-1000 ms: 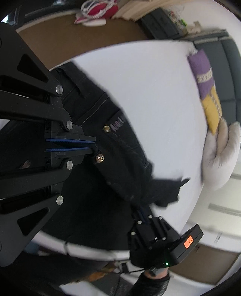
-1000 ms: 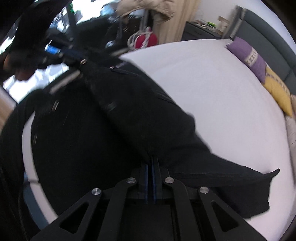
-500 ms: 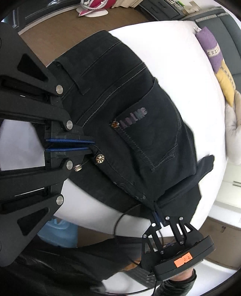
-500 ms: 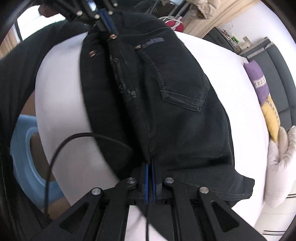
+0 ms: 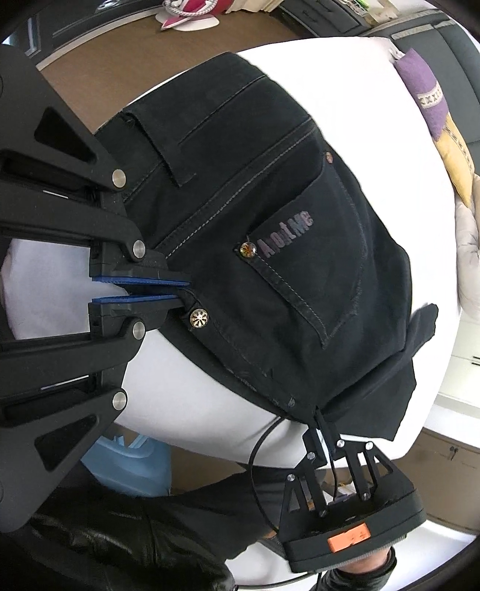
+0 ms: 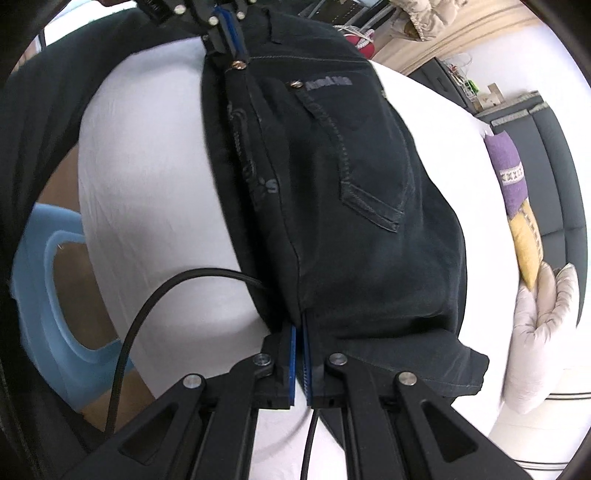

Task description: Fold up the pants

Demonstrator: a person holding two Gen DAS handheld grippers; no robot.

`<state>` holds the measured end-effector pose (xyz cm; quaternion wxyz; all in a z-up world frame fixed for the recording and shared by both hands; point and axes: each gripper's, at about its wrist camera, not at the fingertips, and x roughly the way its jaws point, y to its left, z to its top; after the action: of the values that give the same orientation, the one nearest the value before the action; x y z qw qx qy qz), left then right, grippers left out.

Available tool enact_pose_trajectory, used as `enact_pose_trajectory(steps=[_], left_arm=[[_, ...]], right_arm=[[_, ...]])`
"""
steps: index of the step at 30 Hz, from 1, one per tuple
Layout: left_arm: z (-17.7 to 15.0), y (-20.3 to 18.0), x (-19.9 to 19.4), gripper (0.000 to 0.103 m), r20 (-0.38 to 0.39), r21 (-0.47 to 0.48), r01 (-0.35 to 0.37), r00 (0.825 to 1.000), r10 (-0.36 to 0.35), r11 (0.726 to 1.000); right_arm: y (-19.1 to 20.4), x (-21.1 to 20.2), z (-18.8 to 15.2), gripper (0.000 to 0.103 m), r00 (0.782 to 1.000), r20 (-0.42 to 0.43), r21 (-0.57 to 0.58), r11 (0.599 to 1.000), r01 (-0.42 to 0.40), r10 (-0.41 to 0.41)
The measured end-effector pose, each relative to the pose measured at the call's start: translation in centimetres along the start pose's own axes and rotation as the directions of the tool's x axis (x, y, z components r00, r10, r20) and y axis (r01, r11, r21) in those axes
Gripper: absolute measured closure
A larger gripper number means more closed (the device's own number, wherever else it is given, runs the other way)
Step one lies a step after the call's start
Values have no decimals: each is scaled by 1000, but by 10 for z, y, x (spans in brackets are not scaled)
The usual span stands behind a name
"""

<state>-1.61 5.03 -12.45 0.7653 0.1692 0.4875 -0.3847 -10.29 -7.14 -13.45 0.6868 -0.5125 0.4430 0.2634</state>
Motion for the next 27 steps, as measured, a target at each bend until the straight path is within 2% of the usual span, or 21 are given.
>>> enact_pose_trajectory(steps=[2,8,10,13,16,18,20,22,25,27], left_arm=[[1,3,0,96,7,-36,8,1000,-7,999],[6,-5,-30,93,27,-20,-3,1000,4,1000],[12,-8,-44,93,58,-24,-9,998,10,1000],[32,-13,-57,93,118,-41,-18,993,22,999],[58,-28,-59,93,158,-14,21,987,-19,1000],[66,-36,-50,93,116,25,-6,993,3,1000],[63,-26,-36,93,64,2,-80,995,80,997],[47,1,-25,93,15,-71,-92,996,93,993],[18,18,-14,93,-67,-86,-124,991,118,989],[6,21,-23,93,-66,-101,-127,990,121,987]], right_arm=[[4,6,1,98,1000,-8,-9,1000,20,-21],[11,7,1,96,998,1,5,998,57,-57],[12,8,1,95,998,-1,13,997,71,-71],[15,11,3,95,995,-6,28,995,96,-96],[17,12,2,95,994,-4,37,993,109,-109],[18,12,3,95,993,-7,37,993,116,-116],[19,13,3,95,993,-6,38,992,122,-122],[22,14,3,95,991,-2,35,991,133,-133],[27,14,2,95,988,5,26,988,153,-153],[28,14,1,95,987,6,24,987,160,-160]])
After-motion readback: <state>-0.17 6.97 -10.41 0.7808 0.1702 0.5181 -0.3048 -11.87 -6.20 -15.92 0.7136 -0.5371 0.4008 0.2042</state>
